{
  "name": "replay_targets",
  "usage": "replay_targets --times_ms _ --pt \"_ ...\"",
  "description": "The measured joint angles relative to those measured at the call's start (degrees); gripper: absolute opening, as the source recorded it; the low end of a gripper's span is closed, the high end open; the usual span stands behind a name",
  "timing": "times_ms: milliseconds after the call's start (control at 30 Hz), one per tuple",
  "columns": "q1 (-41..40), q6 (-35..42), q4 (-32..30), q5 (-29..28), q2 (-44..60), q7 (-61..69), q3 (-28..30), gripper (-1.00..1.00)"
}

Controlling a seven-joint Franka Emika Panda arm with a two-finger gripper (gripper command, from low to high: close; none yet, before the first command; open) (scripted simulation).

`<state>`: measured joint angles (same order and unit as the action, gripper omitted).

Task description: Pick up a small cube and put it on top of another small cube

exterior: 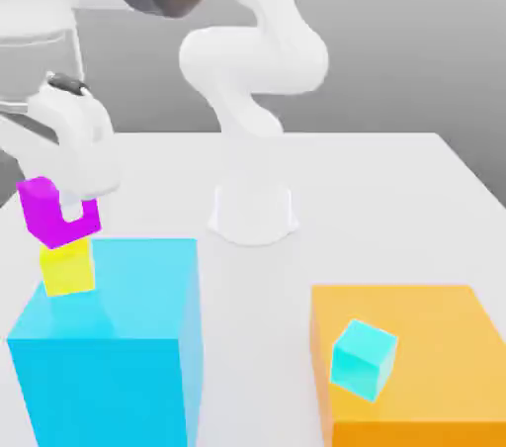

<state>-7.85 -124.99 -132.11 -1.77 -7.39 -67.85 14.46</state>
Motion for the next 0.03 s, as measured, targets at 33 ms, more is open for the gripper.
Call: replay_targets --times_ms 33 --pt "0.0 0.0 0.0 0.0 0.0 0.0 0.0 1.0"
